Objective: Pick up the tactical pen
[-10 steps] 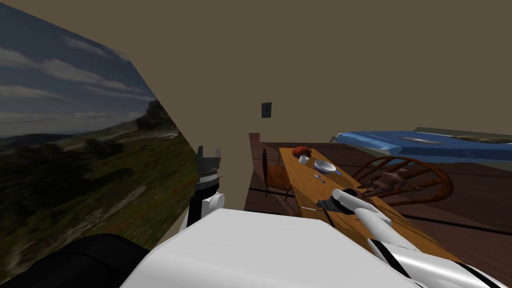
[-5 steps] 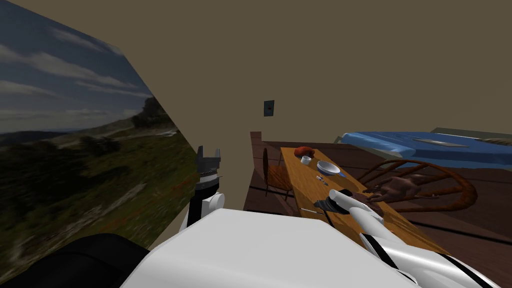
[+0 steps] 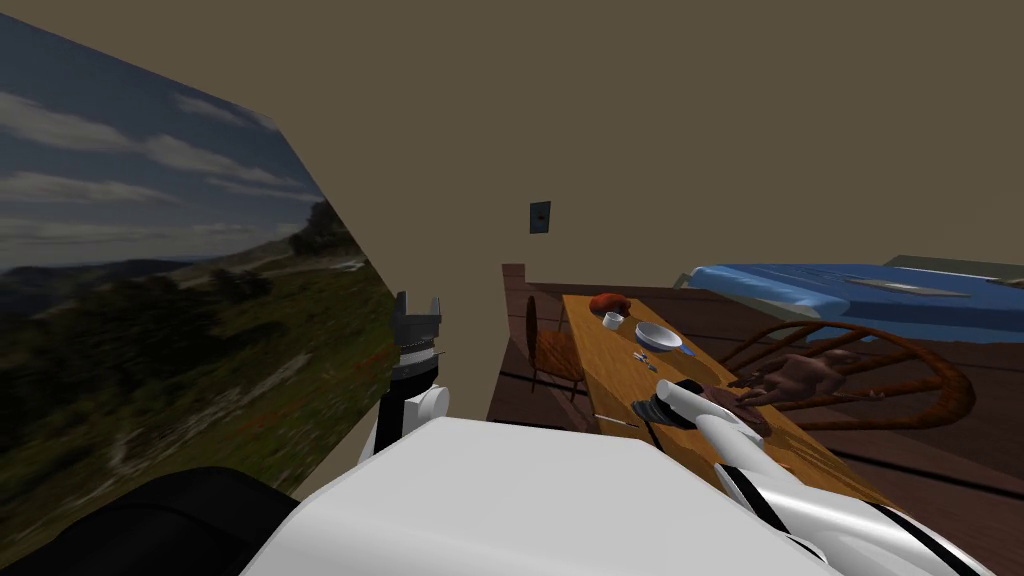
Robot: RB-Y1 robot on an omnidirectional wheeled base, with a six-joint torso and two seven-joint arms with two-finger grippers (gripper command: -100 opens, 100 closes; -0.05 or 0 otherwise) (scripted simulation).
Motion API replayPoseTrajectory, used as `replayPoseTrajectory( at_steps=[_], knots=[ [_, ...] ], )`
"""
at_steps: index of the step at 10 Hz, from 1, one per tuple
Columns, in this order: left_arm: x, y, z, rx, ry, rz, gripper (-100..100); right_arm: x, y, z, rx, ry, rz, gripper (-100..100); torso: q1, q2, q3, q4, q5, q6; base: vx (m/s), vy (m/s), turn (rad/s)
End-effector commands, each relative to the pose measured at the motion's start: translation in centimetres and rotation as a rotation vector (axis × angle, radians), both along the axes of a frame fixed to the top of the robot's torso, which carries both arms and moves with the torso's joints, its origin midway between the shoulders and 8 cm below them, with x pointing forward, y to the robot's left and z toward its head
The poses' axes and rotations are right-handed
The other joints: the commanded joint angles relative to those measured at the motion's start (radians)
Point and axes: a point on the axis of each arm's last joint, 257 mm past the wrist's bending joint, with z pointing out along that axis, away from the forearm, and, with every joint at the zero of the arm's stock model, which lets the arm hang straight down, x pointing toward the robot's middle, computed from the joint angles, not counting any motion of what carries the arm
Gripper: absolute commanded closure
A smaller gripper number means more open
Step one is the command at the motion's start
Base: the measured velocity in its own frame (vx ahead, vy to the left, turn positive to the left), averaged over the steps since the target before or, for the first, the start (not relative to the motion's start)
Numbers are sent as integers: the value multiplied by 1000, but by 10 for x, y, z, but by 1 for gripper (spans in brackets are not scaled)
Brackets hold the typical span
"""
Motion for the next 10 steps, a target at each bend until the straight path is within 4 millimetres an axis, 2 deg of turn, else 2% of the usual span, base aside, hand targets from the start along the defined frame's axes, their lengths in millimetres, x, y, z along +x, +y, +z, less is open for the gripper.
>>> replayPoseTrajectory(
  at_steps=[1,2,3,4,8,9,10],
  knots=[
    [0,0,0,0,0,0,0,0,0,0,0,0,0,100,0,0,0,0,0,0,0,0,0],
    [0,0,0,0,0,0,0,0,0,0,0,0,0,100,0,0,0,0,0,0,0,0,0],
    [0,0,0,0,0,0,0,0,0,0,0,0,0,0,0,0,0,0,0,0,0,0,0],
    [0,0,0,0,0,0,0,0,-3,5,2,1,13,100,0,0,0,0,0,0,32,27,-170],
    [0,0,0,0,0,0,0,-2,-13,19,2,4,45,100,4,-2,-1,0,1,0,39,50,-95],
    [0,0,0,0,0,0,0,-1,-12,16,2,3,37,100,4,-3,-1,0,1,0,24,27,-24],
    [0,0,0,0,0,0,0,-1,-13,17,2,4,40,0,2,-2,-1,0,0,0,3,5,5]
  ],
)
